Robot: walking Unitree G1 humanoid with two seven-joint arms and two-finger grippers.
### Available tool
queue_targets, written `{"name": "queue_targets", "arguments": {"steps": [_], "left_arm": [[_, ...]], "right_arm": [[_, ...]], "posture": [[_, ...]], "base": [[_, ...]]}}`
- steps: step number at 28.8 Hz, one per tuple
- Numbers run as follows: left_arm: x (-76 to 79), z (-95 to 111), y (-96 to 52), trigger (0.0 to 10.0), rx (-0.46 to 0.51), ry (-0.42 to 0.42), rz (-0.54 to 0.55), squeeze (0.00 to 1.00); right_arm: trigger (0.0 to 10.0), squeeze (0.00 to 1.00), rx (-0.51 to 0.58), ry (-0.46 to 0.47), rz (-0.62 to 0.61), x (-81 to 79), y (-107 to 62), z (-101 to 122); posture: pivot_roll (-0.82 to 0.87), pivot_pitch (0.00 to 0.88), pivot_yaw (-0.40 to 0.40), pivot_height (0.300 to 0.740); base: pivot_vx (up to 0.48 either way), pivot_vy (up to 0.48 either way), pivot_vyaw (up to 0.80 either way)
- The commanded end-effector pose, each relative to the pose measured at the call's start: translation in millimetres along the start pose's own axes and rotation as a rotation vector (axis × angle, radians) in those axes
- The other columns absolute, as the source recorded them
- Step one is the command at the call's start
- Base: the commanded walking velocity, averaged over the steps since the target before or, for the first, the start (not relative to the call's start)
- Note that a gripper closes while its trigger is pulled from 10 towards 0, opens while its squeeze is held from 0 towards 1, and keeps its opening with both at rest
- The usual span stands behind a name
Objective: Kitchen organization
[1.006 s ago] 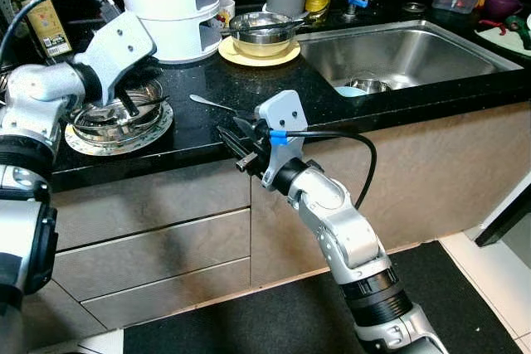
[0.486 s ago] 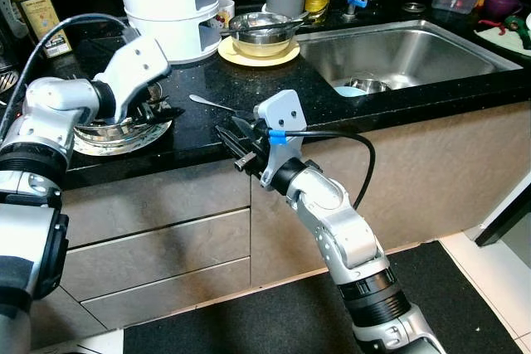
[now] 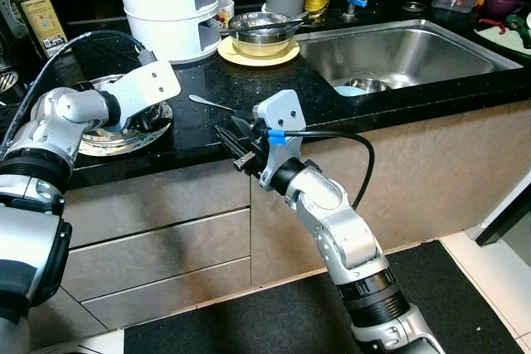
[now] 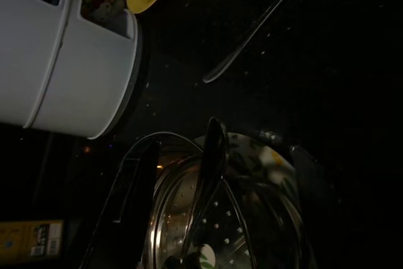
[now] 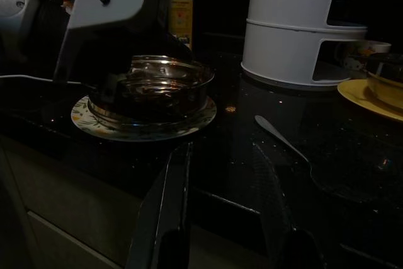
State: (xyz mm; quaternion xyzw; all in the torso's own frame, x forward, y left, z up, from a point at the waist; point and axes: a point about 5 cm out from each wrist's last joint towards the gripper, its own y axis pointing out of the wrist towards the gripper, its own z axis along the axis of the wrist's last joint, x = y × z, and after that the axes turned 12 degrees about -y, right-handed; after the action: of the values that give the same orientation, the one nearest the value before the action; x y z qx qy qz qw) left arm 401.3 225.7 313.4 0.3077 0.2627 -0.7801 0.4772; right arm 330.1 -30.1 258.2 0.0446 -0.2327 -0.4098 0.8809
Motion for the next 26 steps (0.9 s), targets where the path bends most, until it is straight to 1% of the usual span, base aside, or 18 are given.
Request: {"name": "queue_targets", "arguments": {"steps": [1,3,4,5,6,7,8,17,19,26], "left_arm": [[4.2,-4.9,1.6,10.0,-0.019,0.005,0.001,0.00],[4.6,-4.6,2.7,10.0,-0.015,0.007,0.019,0.00],[4.5,-3.7,3.3,8.1,-0.006,0.006,0.031,0.00],[4.5,-3.0,3.6,4.8,-0.001,0.004,0.038,0.00],[4.5,-3.0,3.6,4.8,-0.001,0.004,0.038,0.00],[3.6,-1.4,4.1,1.0,0.010,0.001,0.053,0.00],[2.6,0.2,4.5,0.0,0.020,-0.003,0.067,0.00],[1.6,1.2,4.6,0.0,0.025,-0.002,0.076,0.00],[2.0,1.1,4.7,0.0,0.029,-0.012,0.072,0.00],[3.4,0.8,5.0,0.0,0.028,-0.006,0.060,0.00]], "right_arm": [[10.0,0.00,0.009,0.000,-0.007,-0.7,-0.7,-0.5],[10.0,0.00,0.008,0.000,-0.007,-0.9,-0.5,-0.5],[10.0,0.00,0.008,-0.001,-0.008,-0.6,-0.5,-0.5],[10.0,0.00,0.008,-0.001,-0.008,-0.4,-0.5,-0.5],[10.0,0.00,0.008,-0.001,-0.008,-0.4,-0.5,-0.5],[10.0,0.00,0.008,-0.001,-0.009,0.1,-0.6,-0.5],[10.0,0.00,0.008,-0.001,-0.010,0.5,-0.6,-0.5],[10.0,0.00,0.007,-0.002,-0.010,0.4,-0.6,-0.5],[10.0,0.00,0.007,-0.002,-0.009,0.3,-0.7,-0.6],[10.0,0.00,0.004,-0.002,-0.009,0.3,-0.8,-1.0]], "posture": [[-0.01,0.118,0.067,0.740],[-0.01,0.118,0.067,0.740],[-0.01,0.118,0.067,0.740],[-0.01,0.118,0.067,0.740],[-0.01,0.118,0.067,0.740],[-0.01,0.118,0.067,0.740],[-0.01,0.118,0.067,0.740],[-0.01,0.119,0.069,0.740],[-0.01,0.121,0.068,0.740],[-0.01,0.121,0.068,0.740]], "base": [[0.000,0.000,0.00],[0.000,0.000,0.00],[0.000,0.000,0.00],[0.000,0.000,0.00],[0.000,0.000,0.00],[0.000,0.000,0.00],[0.000,0.000,0.00],[0.000,0.000,0.00],[0.000,0.000,0.00],[0.000,0.000,0.00]]}}
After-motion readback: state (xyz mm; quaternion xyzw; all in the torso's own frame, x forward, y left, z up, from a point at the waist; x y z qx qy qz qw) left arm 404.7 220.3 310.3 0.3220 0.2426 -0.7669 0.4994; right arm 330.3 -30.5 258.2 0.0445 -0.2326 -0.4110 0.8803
